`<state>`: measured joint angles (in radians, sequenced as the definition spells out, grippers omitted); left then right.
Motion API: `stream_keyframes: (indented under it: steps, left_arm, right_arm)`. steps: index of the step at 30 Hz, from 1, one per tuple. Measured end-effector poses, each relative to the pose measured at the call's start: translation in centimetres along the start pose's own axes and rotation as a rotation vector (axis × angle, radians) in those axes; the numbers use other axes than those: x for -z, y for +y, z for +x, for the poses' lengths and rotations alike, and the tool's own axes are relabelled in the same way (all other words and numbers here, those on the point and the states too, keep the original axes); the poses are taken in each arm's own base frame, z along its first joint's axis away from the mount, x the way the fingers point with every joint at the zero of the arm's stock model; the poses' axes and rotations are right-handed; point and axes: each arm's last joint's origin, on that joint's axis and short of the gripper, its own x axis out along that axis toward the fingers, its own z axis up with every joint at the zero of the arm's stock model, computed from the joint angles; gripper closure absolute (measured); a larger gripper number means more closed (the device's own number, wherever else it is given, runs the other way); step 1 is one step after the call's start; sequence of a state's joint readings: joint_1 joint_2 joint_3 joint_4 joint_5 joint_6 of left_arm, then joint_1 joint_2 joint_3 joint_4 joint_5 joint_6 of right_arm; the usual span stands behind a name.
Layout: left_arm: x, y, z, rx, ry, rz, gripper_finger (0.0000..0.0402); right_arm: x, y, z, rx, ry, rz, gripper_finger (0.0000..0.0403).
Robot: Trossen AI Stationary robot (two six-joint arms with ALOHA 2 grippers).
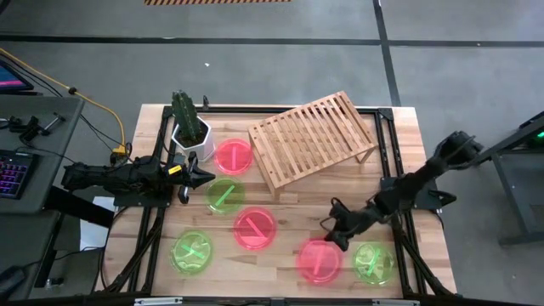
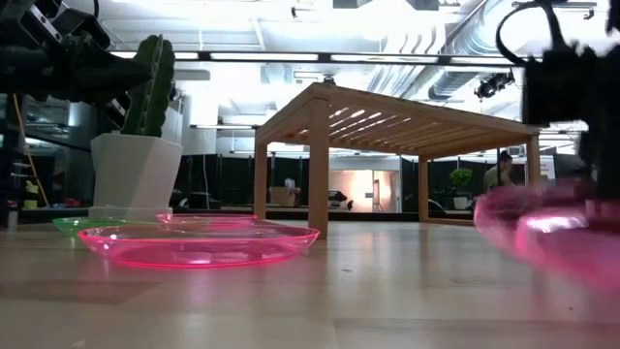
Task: Place and stack plates onto a shelf
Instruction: Put the bottom pink plate on the shelf
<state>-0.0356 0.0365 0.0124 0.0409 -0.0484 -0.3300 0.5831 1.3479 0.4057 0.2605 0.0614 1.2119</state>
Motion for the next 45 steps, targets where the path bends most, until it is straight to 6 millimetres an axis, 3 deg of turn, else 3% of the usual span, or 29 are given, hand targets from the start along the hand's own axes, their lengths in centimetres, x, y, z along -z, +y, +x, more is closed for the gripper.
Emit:
stream_keyframes:
  steps: [9, 12, 16, 19, 25, 28, 33, 38, 45]
  left_arm:
    - [0.0, 0.0, 0.0, -0.001, 0.0, 0.0, 0.0401]
    - [0.0, 0.0, 0.0, 0.0, 0.0, 0.0, 0.0401]
    - [0.0, 0.0, 0.0, -0.001, 0.0, 0.0, 0.0401]
    - [0.0, 0.0, 0.0, 0.0, -0.001, 0.0, 0.0401]
    - [0.0, 0.0, 0.0, 0.0, 0.0, 0.0, 0.0401]
    - [0.0, 0.0, 0.0, 0.0, 0.0, 0.0, 0.0401]
    - [0.0, 0.0, 0.0, 0.0, 0.0, 0.0, 0.0401]
    - [0.0, 0.0, 0.0, 0.0, 0.0, 0.0, 0.0401]
    - [0.0, 0.0, 0.0, 0.0, 0.0, 0.0, 0.0401]
  right_arm:
    - [-4.0, 2.9, -4.4, -0.441, 0.018, -0.107, 0.0403]
    - [-5.9, 3.8, -6.4, -0.573, -0.126, -0.104, 0.0403]
    - [-9.3, 4.7, -9.5, -0.593, -0.399, -0.127, 0.0403]
    - [-12.1, 5.4, -12.1, -0.493, -0.569, -0.141, 0.0403]
    - [-16.9, 6.1, -18.2, -0.101, -0.751, -0.121, 0.0403]
    - [-18.3, 5.8, -21.6, 0.114, -0.786, -0.104, 0.0403]
    - [-18.6, 4.5, -26.4, 0.431, -0.829, -0.02, 0.0403]
    - [-17.7, 1.8, -28.3, 0.625, -0.781, 0.108, 0.0403]
    - [-16.9, -1.8, -28.3, 0.657, -0.796, 0.227, 0.0403]
